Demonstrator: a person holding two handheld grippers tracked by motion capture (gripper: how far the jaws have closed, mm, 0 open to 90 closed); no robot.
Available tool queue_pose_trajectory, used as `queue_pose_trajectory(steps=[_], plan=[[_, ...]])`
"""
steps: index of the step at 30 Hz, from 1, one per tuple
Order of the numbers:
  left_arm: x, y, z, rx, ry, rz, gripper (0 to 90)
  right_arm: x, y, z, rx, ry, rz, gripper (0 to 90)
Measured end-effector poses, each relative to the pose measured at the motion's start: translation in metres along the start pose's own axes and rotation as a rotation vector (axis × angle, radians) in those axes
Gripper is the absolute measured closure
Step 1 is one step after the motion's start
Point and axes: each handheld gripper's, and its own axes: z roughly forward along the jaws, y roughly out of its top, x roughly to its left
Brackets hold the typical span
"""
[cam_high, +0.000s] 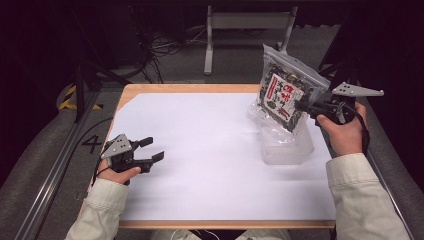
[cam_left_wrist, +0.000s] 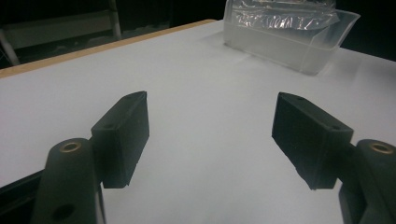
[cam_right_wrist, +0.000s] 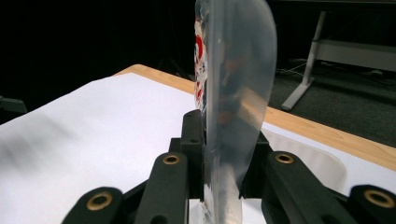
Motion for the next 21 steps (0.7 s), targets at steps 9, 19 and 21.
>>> queue_pose_trajectory(steps=[9, 19, 21], plan=[[0.0, 0.0, 0.0, -0.005, -0.005, -0.003, 29.7, -0.007, -0.002, -0.006, 0.001, -0.039, 0.01, 76.9], [-0.001, 0.0, 0.002, -0.009, 0.0, -0.003, 27.9, -0.012, -0.006, -0.01, 0.01, -0.075, 0.023, 76.9], [0.0, 0.0, 0.001, -0.004, 0.002, -0.001, 27.9, -0.013, -0.008, -0.009, 0.011, -0.08, 0.026, 76.9]])
